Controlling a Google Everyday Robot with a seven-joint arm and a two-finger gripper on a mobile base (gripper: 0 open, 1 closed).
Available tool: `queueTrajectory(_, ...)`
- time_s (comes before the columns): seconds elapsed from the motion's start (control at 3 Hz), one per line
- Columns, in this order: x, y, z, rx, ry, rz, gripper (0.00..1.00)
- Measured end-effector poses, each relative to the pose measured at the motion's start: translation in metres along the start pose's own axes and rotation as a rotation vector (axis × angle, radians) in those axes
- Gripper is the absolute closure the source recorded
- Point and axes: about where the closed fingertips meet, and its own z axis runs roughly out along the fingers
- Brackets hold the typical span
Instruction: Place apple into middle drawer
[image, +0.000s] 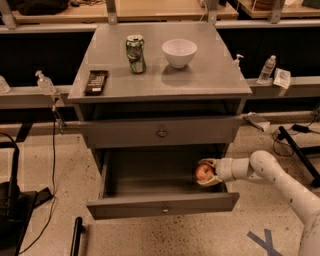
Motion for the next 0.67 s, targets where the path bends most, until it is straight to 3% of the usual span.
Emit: queueTrajectory(0.67,-0.007,0.009,0.032,-0.081,-0.018,0.013,1.00)
